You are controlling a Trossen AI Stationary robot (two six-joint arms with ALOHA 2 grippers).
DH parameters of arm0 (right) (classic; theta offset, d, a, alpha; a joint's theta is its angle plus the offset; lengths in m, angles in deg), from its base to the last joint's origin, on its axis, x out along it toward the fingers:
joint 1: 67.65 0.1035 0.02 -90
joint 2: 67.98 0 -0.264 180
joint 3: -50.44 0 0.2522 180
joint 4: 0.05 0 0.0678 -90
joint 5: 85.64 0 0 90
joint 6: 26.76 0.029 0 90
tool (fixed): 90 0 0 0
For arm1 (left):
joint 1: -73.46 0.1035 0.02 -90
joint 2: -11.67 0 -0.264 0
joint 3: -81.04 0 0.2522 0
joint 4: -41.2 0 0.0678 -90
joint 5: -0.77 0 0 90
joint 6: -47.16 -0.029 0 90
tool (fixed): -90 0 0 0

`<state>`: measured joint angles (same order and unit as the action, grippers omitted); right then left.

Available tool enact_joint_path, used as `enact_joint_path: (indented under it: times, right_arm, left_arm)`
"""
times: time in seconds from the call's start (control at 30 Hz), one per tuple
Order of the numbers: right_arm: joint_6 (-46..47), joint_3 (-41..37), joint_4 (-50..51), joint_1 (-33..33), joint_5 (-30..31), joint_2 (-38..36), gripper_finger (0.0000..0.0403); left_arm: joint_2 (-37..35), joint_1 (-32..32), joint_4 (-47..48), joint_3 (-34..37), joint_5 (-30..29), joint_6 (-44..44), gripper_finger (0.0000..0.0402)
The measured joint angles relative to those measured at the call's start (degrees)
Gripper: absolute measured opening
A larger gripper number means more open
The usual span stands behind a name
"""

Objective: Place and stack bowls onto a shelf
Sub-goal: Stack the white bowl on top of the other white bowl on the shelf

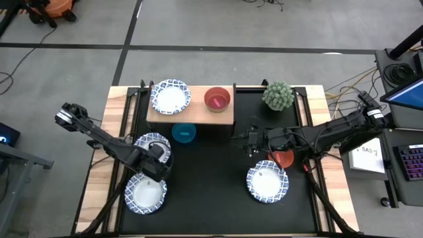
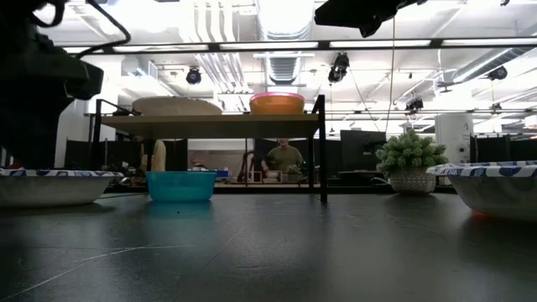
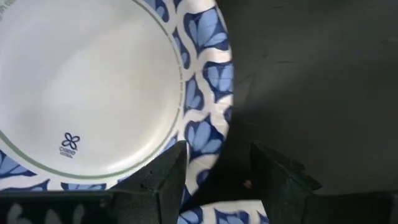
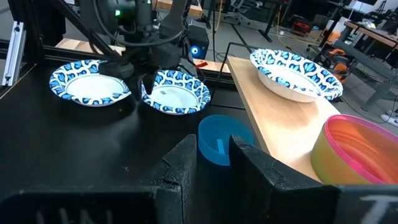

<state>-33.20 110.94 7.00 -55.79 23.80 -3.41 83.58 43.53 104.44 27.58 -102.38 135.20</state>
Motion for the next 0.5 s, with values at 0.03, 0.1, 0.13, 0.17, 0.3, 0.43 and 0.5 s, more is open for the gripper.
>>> enact_joint_path:
  times: [0.03, 0.1, 0.13, 0.17, 0.3, 0.43, 0.5]
  right_arm:
    - [0.0, -0.04, 0.04, 0.0, 0.02, 0.0, 0.0086]
    - [0.0, -0.11, 0.08, -0.02, 0.01, 0.0, 0.0086]
    - [0.0, -0.12, 0.06, -0.02, 0.0, 0.0, 0.0086]
    - [-0.01, -0.15, 0.06, -0.02, 0.01, 0.0, 0.0086]
    - [-0.02, -0.17, 0.08, -0.02, 0.02, 0.0, 0.0086]
    - [-0.02, -0.17, 0.06, -0.02, 0.02, 0.0, 0.0086]
    - [-0.02, -0.17, 0.07, -0.02, 0.02, 0.0, 0.0086]
  left_arm:
    - [0.76, 0.07, 0.02, 0.0, -0.02, -0.27, 0.0159]
    - [2.12, 0.15, 0.01, 0.0, -0.02, -0.42, 0.0159]
    - [2.75, 0.15, 0.02, 0.0, -0.04, -0.48, 0.0159]
    - [3.41, 0.15, 0.01, 0.0, -0.07, -0.55, 0.0159]
    - [5.43, 0.15, -0.33, 0.0, -0.37, -1.76, 0.0157]
    - [6.41, 0.15, -0.69, 0.0, -0.39, -2.35, 0.0143]
    - [6.49, 0.15, -0.92, 0.0, -0.39, -2.95, 0.0129]
